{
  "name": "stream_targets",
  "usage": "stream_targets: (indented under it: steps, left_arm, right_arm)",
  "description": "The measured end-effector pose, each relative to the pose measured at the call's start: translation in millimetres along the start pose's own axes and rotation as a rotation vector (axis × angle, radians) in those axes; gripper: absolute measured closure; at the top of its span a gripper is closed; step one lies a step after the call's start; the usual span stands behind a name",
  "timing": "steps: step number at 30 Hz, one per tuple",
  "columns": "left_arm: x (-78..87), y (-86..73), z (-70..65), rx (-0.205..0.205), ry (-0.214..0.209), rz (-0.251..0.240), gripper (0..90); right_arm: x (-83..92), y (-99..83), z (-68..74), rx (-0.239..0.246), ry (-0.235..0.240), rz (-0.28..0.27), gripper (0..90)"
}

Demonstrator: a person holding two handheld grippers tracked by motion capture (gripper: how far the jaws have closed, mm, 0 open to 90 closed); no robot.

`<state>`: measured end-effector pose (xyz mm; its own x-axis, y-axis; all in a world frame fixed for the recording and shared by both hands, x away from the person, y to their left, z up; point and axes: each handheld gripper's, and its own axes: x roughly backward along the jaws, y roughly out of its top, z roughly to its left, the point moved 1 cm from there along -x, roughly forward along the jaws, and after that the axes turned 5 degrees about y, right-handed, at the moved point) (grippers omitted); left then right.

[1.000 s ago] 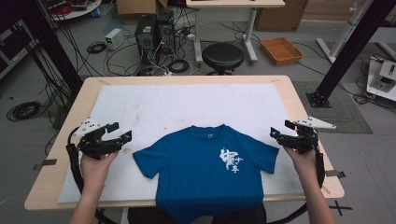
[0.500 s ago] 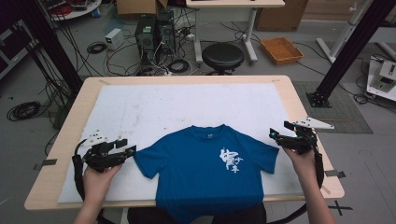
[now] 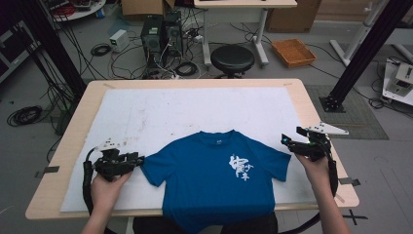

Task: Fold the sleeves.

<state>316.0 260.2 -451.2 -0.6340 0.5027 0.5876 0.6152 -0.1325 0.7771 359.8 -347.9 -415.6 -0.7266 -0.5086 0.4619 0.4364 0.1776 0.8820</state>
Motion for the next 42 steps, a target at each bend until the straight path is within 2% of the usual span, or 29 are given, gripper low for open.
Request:
stream_targets:
  steps: [3,8,10,13,14,16,18,19,20,24,28,31,36,40,42]
  left_arm:
    - [-2.4,-0.5,1.3,0.0,0.01,0.019,62.3]
    - [-6.5,-1.5,-1.4,-0.021,0.007,0.046,79.3]
    - [-5.7,-1.2,-2.9,-0.028,-0.007,0.036,86.7]
    - [-0.3,2.0,-4.0,-0.011,-0.042,-0.002,87.7]
    - [-0.3,2.0,-4.0,-0.011,-0.042,-0.002,87.8]
    - [3.5,6.5,-8.5,0.009,-0.08,-0.03,87.9]
    - [6.8,13.4,-16.3,0.016,-0.124,-0.056,87.9]
    - [9.3,21.4,-26.8,0.008,-0.159,-0.08,87.9]
    - [9.3,21.4,-26.8,0.008,-0.159,-0.08,88.0]
    - [8.1,41.7,-58.1,-0.014,-0.222,-0.097,88.0]
    - [-4.4,52.0,-84.6,-0.026,-0.265,-0.059,87.9]
    - [-17.3,55.1,-100.6,-0.019,-0.289,-0.028,87.9]
    - [-38.4,58.2,-117.9,0.004,-0.334,0.014,87.9]
    - [-54.2,59.2,-128.9,0.009,-0.339,0.041,87.9]
    - [-68.6,59.2,-135.0,0.006,-0.336,0.062,87.9]
  right_arm:
    - [-0.2,0.0,-0.1,-0.001,0.0,-0.002,26.7]
    - [-0.1,0.0,-0.3,-0.002,-0.003,0.0,26.7]
    - [0.0,0.0,-0.2,-0.003,-0.003,-0.001,26.7]
    - [0.1,0.0,-0.1,-0.002,-0.004,0.0,26.7]
    - [0.2,0.0,-0.1,-0.002,-0.004,0.0,26.7]
    - [0.8,0.3,-0.1,-0.002,-0.005,-0.001,26.7]
    - [1.2,0.5,-0.2,-0.005,-0.005,-0.001,26.7]
    - [1.4,0.5,-0.3,-0.005,-0.007,-0.002,26.7]
    - [1.4,0.6,-0.4,-0.006,-0.006,-0.003,26.8]
    - [1.7,0.5,-0.5,-0.006,-0.007,-0.002,26.7]
    - [2.3,0.5,-0.7,-0.005,-0.008,-0.004,26.7]
    - [2.7,0.5,-0.9,-0.008,-0.007,-0.006,26.7]
    - [3.2,0.1,-2.3,-0.007,-0.01,-0.007,26.8]
    - [3.0,-0.7,-3.5,-0.011,-0.009,-0.003,26.8]
    - [3.0,-0.8,-3.7,-0.013,-0.011,-0.003,26.7]
